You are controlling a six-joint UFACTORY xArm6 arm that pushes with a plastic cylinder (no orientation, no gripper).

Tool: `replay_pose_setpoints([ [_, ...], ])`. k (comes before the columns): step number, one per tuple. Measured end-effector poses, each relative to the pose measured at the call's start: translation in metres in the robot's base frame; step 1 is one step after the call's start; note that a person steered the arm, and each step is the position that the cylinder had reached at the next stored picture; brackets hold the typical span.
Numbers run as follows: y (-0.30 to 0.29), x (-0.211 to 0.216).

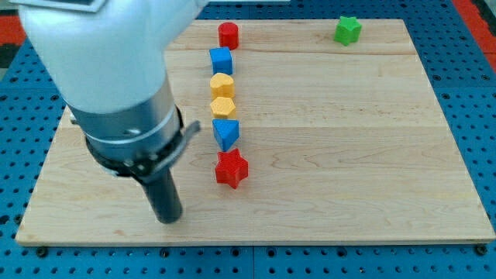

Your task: Push the yellow heart towards center right

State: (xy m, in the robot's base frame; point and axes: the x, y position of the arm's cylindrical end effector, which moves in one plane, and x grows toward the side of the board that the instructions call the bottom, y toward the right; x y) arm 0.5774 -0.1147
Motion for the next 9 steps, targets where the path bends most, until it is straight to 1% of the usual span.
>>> replay_pose_setpoints([
  [1,-0.042,-0.049],
  [2,-0.068,-0.081],
  [3,-0.085,-0.127],
  [4,-0.093,-0.206],
  [5,-0.093,-0.219],
  [7,-0.093,-0.220],
  [8,-0.064,-0.221],
  [9,0.002,-0.224],
])
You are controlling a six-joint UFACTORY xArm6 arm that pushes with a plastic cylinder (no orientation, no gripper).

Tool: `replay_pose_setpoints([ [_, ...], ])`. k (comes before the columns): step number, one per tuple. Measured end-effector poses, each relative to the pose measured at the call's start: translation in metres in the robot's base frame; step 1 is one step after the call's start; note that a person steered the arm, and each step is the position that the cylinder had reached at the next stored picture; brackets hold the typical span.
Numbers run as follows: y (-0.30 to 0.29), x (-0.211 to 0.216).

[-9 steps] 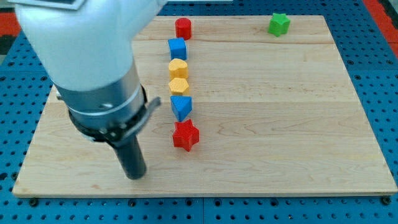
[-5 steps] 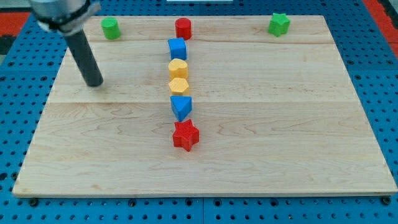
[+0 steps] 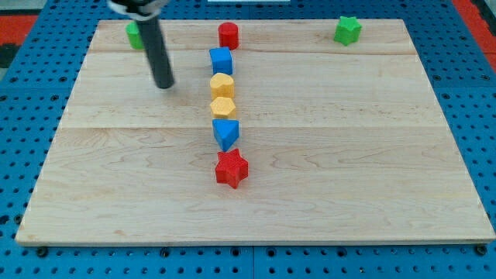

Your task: Push the yellow heart towards center right

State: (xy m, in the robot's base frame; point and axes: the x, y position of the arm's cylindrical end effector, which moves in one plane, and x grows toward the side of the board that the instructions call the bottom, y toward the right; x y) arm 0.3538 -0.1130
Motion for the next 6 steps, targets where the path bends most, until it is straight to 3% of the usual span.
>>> replay_pose_setpoints([
  [2,0.140,0.007],
  [3,0.237,0.007],
  [4,0.195,-0.009],
  [5,0.114,-0.011],
  [6,0.119,0.025],
])
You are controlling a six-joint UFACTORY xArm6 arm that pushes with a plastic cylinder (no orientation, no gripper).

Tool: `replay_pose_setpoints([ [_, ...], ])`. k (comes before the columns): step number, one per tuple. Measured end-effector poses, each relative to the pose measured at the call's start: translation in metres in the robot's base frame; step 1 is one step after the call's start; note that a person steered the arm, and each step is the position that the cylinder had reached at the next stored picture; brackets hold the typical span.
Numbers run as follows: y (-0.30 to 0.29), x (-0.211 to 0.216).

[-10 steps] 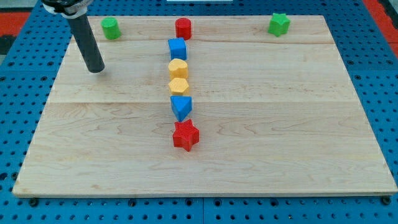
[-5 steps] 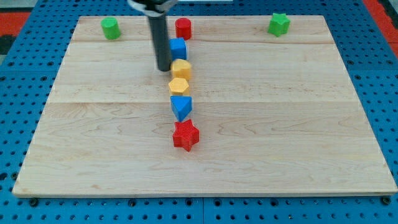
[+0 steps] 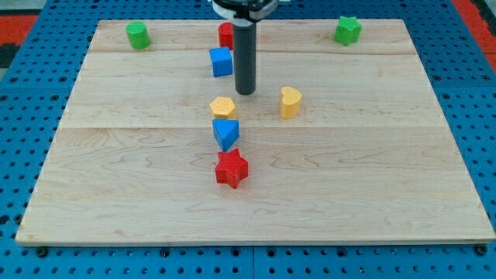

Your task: Push the yellow heart towards center right

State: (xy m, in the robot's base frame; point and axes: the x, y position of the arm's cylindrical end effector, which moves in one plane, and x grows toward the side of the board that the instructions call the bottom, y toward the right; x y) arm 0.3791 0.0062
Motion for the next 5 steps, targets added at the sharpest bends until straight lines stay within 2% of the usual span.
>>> replay_pose_setpoints([
  [1,0.093,0.001],
  [2,0.125,-0.005],
  [3,0.052,-0.027],
  [4,0.031,0.010],
  [5,0.049,0.037],
])
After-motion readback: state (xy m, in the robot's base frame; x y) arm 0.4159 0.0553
